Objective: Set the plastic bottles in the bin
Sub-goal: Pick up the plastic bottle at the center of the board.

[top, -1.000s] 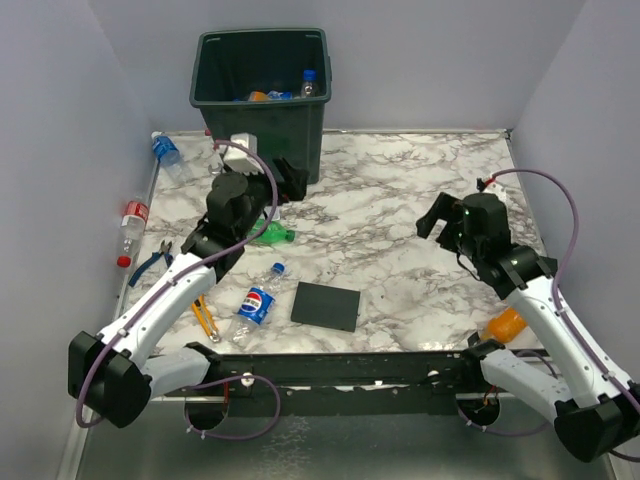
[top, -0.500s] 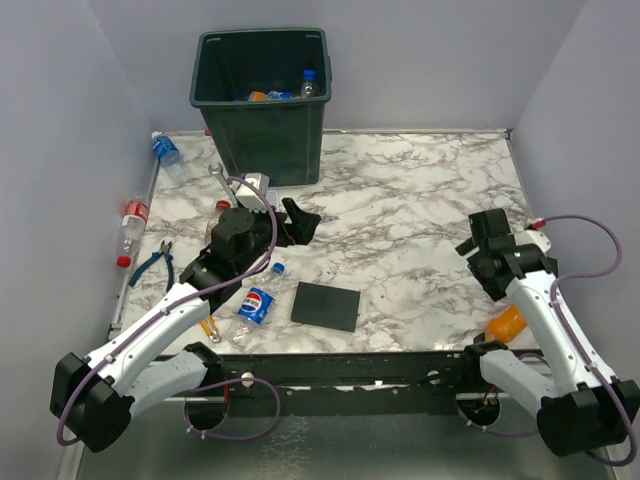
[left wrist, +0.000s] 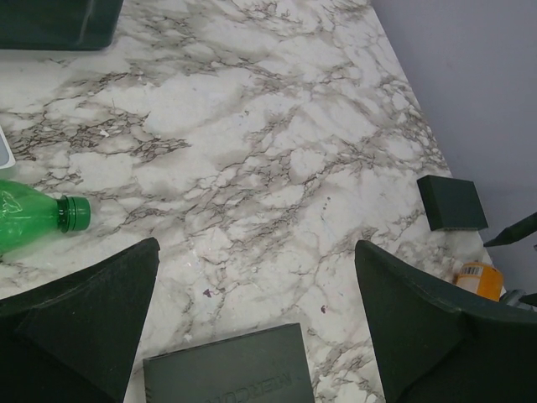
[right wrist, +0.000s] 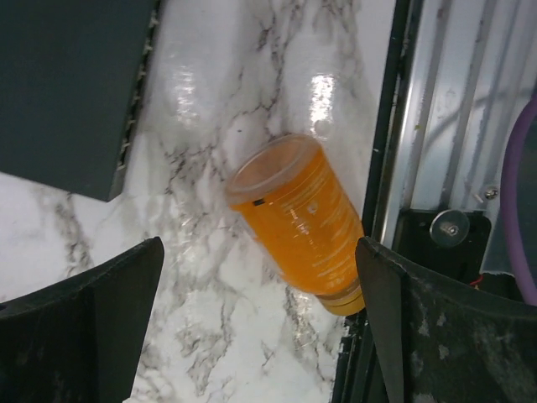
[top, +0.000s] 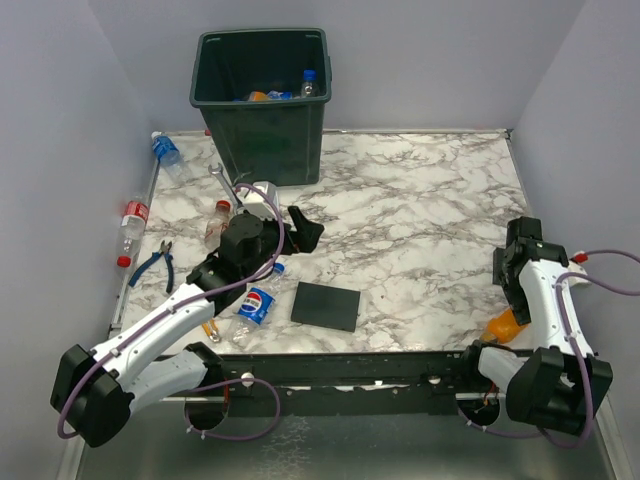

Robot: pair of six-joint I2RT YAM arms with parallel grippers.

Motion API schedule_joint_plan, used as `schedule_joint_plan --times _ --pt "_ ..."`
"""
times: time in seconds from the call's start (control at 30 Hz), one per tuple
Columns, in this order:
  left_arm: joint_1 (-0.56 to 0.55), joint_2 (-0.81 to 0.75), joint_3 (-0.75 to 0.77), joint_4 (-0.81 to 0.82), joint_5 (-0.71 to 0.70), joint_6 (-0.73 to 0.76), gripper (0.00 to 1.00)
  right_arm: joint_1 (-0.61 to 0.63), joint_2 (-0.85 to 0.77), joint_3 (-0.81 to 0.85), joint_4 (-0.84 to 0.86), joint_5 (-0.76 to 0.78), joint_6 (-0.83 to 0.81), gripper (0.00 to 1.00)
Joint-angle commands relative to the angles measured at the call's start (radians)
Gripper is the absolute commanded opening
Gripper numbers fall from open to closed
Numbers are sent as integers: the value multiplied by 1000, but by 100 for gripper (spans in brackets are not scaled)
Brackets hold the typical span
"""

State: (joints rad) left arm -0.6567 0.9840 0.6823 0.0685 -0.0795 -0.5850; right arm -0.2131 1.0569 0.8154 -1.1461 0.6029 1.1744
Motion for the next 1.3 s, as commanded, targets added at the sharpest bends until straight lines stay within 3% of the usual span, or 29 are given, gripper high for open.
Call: schedule_joint_plan --times 0.0,0.5,0.87,1.03,1.27 --pt "-2 18 -5 5 1 -15 99 -69 43 -32 50 -40 -70 100" --pt "-2 39 -3 3 43 -26 99 -102 176 -81 109 -67 -42 100" --pt "-1 53 -1 4 58 -26 99 -104 249 -159 258 -155 -94 97" --pt "-1 51 -3 3 56 -24 99 -103 248 -179 319 -185 -132 86" --pt "-1 28 -8 4 36 -18 99 -100 129 -138 359 -267 -259 57"
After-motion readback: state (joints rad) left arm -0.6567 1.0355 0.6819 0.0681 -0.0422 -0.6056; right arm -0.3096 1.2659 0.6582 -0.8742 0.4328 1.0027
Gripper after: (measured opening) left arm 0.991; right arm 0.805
